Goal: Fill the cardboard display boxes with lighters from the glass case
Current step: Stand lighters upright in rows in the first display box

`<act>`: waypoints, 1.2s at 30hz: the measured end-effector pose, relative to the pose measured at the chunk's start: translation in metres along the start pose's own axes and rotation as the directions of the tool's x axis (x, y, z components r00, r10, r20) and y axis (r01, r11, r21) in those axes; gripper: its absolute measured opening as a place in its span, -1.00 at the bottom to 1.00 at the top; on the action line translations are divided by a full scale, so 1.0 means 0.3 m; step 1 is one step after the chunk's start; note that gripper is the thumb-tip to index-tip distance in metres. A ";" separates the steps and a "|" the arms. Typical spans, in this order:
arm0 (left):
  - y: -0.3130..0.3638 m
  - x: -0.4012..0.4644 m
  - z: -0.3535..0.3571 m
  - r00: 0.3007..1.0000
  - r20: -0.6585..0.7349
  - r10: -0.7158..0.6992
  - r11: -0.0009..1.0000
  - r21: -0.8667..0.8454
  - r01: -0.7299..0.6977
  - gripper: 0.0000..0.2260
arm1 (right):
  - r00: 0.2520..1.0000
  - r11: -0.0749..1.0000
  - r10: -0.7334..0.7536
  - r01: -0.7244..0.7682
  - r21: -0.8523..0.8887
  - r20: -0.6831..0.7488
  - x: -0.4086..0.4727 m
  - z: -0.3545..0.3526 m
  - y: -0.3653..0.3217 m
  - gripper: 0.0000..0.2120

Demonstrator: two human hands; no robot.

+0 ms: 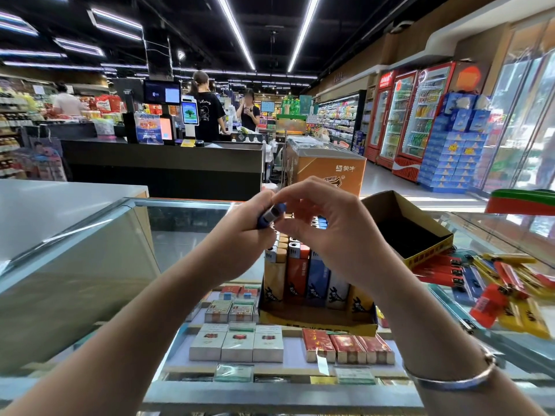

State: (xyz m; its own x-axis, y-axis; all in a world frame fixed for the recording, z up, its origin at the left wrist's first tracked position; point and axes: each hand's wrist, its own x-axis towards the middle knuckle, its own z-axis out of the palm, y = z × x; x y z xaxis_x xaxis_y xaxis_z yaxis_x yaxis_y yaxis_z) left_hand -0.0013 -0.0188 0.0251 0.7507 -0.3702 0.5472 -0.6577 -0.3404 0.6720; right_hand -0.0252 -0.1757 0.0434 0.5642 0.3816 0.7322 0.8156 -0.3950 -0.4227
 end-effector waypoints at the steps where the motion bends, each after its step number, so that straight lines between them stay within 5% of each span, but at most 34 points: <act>1: 0.005 -0.002 0.002 1.000 0.008 0.008 1.000 -0.014 -0.008 -0.67 | 1.000 1.000 0.000 0.000 -0.003 0.003 0.001 0.003 0.000 -0.76; 6: 0.004 -0.007 0.008 0.998 0.060 -0.023 0.991 -0.129 0.031 -0.81 | 0.999 0.997 0.035 -0.036 0.068 0.008 0.007 -0.018 -0.005 -0.82; 12: -0.026 0.001 -0.005 0.974 0.211 -0.083 0.991 -0.084 0.103 -0.49 | 0.979 0.899 0.179 -0.121 0.420 -0.101 0.003 -0.133 0.014 -0.87; 19: -0.044 -0.007 0.013 0.938 0.337 -0.076 0.994 0.104 0.043 -0.56 | 0.988 0.948 0.133 -0.151 0.279 0.084 -0.007 -0.167 0.024 -0.80; 27: -0.038 -0.006 0.010 0.952 0.303 -0.038 0.990 0.144 -0.006 -0.54 | 0.901 0.968 0.229 -0.170 -0.185 0.370 -0.009 -0.111 0.019 -0.88; 36: -0.046 -0.004 0.009 0.950 0.308 -0.050 0.991 0.134 0.008 -0.55 | 0.834 0.941 0.327 -0.245 -0.233 0.444 -0.010 -0.131 0.013 -0.79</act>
State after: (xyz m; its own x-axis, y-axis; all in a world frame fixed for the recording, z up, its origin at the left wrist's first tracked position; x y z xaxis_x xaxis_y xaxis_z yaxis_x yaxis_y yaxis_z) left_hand 0.0067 -0.0159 0.0140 0.7267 -0.6009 0.3330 -0.6539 -0.4566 0.6032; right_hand -0.0287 -0.2113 0.0606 0.7942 0.5600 0.2358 0.5997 -0.6600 -0.4525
